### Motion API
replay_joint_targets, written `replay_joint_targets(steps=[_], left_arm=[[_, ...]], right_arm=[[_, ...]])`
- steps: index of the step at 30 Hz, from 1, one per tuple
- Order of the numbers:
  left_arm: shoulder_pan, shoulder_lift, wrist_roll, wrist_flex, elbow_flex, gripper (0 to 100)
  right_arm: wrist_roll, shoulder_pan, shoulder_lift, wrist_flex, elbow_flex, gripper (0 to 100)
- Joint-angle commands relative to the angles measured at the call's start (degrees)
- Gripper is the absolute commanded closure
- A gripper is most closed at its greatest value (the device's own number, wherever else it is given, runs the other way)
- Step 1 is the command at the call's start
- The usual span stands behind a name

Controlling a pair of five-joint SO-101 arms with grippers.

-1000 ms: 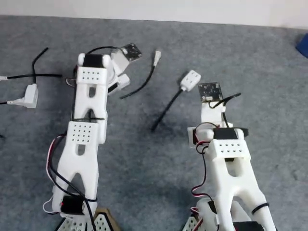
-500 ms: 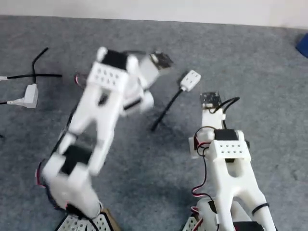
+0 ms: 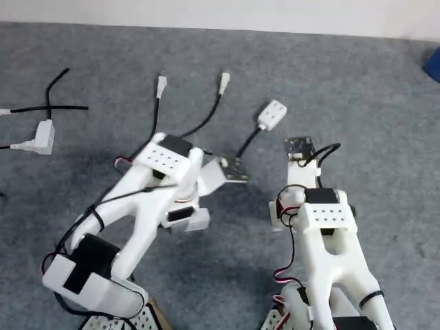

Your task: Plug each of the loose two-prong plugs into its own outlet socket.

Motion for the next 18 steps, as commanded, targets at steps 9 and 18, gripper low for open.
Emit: replay_joint_targets(steps=[9,18], left_arm=[[-0.40,13.41,-4.57,-0.44,-6.20,81],[-1.98,13.76,-2.64,1.49,-19.47,82]], right_arm=[[0.44,0.57,-1.19,-0.57,-0.13,43.0],[0.62,0.57,-1.19,-0.57,-0.13,43.0]])
